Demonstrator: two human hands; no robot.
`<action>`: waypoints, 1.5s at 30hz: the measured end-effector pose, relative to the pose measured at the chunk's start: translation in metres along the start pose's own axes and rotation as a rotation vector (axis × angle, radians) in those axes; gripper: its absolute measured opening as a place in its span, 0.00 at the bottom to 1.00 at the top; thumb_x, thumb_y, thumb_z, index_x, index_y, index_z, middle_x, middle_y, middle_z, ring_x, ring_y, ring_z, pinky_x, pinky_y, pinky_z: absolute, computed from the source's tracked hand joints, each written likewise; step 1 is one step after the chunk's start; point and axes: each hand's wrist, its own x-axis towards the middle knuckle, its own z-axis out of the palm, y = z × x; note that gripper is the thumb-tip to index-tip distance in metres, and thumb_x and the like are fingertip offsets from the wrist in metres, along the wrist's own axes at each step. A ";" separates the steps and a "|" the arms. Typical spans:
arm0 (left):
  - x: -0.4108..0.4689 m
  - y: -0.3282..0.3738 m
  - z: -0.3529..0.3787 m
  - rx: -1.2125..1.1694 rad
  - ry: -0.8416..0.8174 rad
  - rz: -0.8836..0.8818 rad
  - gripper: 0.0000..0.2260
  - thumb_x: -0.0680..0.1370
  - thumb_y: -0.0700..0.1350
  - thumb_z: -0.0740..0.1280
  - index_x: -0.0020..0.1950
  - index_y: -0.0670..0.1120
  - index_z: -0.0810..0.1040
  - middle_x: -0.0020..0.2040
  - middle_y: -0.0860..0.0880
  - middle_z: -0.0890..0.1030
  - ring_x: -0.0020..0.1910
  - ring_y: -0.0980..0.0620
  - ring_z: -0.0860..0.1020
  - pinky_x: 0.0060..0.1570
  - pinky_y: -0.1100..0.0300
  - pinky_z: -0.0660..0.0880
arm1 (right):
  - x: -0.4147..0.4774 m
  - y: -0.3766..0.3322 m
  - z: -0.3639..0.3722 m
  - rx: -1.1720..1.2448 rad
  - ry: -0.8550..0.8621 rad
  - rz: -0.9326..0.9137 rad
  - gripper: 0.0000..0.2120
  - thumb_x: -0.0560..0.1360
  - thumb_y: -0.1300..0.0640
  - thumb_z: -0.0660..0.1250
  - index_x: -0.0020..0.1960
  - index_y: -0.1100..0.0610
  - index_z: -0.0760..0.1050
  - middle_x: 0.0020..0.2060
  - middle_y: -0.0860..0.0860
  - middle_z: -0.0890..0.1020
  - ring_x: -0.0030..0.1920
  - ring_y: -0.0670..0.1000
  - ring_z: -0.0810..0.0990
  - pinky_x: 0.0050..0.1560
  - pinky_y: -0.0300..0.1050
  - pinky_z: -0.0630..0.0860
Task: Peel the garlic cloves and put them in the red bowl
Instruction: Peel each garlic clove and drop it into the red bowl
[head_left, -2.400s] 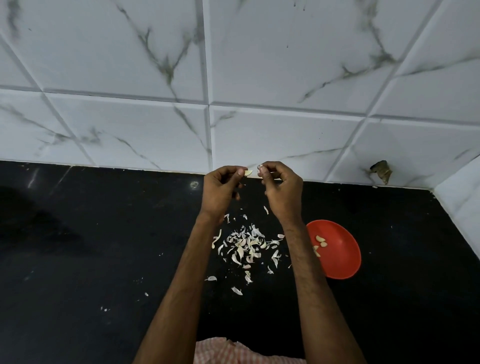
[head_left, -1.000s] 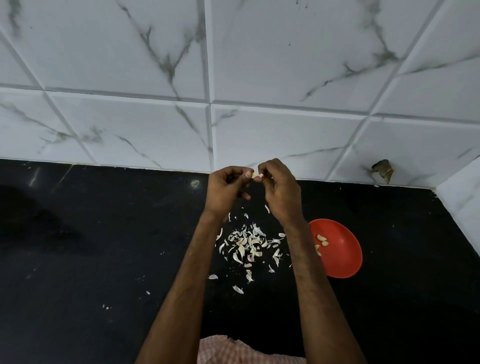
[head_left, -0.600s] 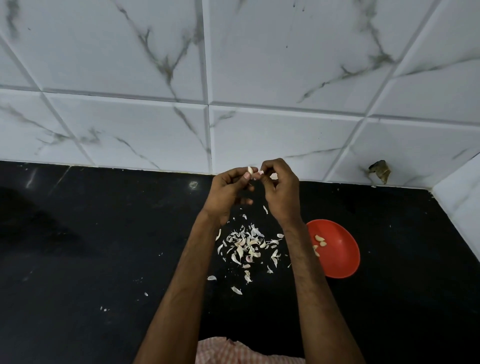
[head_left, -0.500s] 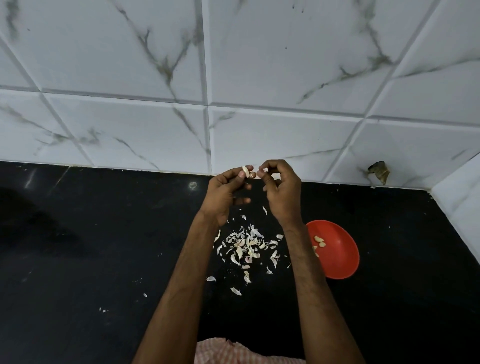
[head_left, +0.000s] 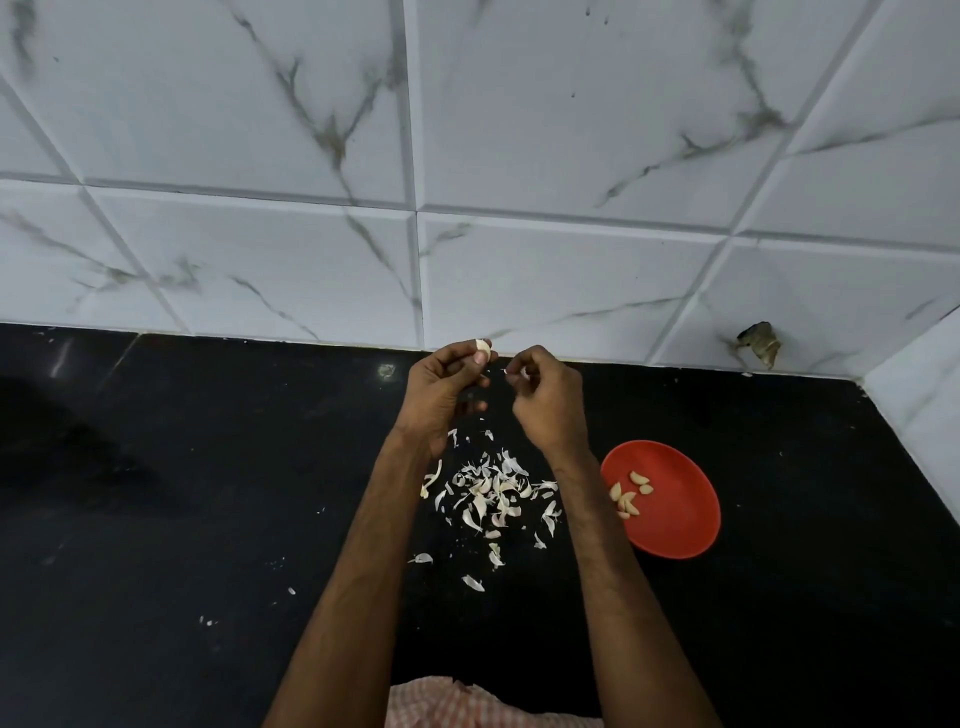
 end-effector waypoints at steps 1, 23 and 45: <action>0.000 0.000 0.000 -0.003 -0.004 0.002 0.09 0.78 0.39 0.70 0.58 0.42 0.81 0.49 0.47 0.85 0.35 0.57 0.80 0.31 0.61 0.77 | 0.000 -0.001 0.000 -0.003 0.018 0.005 0.04 0.76 0.66 0.72 0.48 0.58 0.79 0.41 0.47 0.83 0.41 0.40 0.81 0.43 0.39 0.77; 0.002 -0.004 -0.001 0.242 0.006 0.158 0.02 0.76 0.38 0.74 0.44 0.42 0.83 0.39 0.44 0.82 0.33 0.52 0.76 0.21 0.64 0.68 | 0.004 -0.018 -0.008 0.074 0.065 -0.223 0.02 0.75 0.62 0.71 0.45 0.61 0.81 0.38 0.50 0.83 0.37 0.44 0.80 0.39 0.38 0.77; 0.003 -0.003 -0.008 0.227 -0.075 0.106 0.08 0.79 0.38 0.70 0.58 0.42 0.83 0.40 0.49 0.85 0.33 0.55 0.78 0.26 0.62 0.76 | 0.001 -0.022 -0.013 0.381 -0.047 -0.016 0.05 0.78 0.63 0.70 0.46 0.56 0.78 0.39 0.51 0.82 0.39 0.49 0.84 0.34 0.42 0.83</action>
